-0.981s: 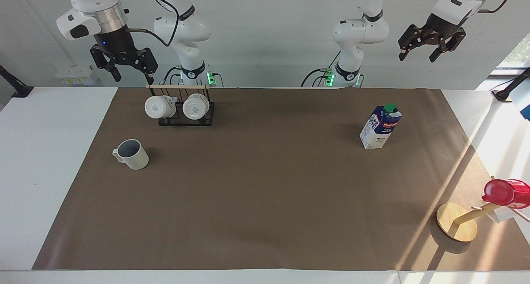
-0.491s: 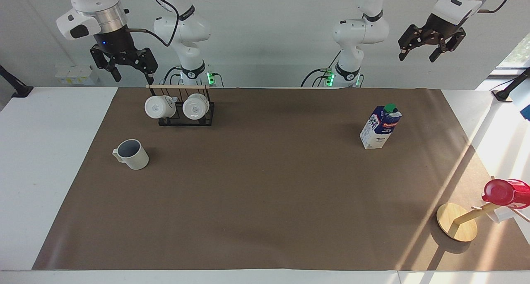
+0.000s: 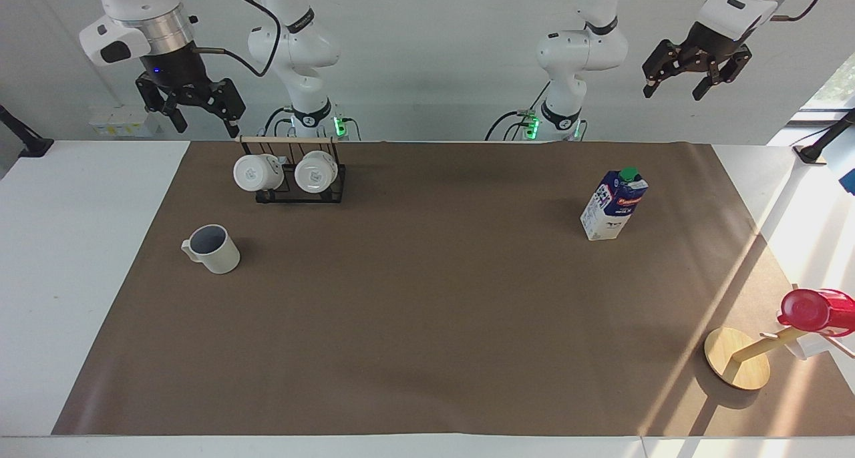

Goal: Place cup and milk on table

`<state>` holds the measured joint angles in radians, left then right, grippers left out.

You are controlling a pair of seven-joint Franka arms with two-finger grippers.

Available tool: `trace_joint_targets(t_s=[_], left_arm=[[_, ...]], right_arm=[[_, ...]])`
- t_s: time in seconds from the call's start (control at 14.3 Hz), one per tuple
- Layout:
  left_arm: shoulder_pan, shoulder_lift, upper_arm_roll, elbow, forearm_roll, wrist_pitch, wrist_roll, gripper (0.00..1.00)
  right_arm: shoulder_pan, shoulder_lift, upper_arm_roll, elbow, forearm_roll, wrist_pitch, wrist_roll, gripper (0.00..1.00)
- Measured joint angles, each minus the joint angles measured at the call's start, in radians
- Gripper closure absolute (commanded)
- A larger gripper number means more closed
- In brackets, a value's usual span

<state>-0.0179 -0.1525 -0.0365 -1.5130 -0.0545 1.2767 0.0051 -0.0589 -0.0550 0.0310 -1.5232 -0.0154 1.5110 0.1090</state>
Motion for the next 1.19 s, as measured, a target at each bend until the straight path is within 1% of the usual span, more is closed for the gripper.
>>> trace_joint_targets(t_s=[0.14, 0.42, 0.56, 0.91, 1.19], left_arm=[[0.000, 0.000, 0.000, 0.000, 0.000, 0.000, 0.000, 0.00], [0.000, 0.000, 0.000, 0.000, 0.000, 0.000, 0.000, 0.00], [0.000, 0.000, 0.000, 0.000, 0.000, 0.000, 0.000, 0.00], [0.000, 0.000, 0.000, 0.000, 0.000, 0.000, 0.000, 0.00], [0.000, 0.000, 0.001, 0.000, 0.000, -0.001, 0.000, 0.00]], right_arm=[[-0.007, 0.003, 0.000, -0.022, 0.000, 0.032, -0.014, 0.00], [-0.024, 0.005, -0.001, -0.096, 0.000, 0.089, -0.042, 0.00], [-0.033, 0.006, -0.001, -0.141, 0.000, 0.138, -0.064, 0.00], [-0.055, 0.021, -0.001, -0.329, 0.000, 0.368, -0.092, 0.00], [-0.081, 0.062, -0.002, -0.465, 0.000, 0.564, -0.125, 0.00]])
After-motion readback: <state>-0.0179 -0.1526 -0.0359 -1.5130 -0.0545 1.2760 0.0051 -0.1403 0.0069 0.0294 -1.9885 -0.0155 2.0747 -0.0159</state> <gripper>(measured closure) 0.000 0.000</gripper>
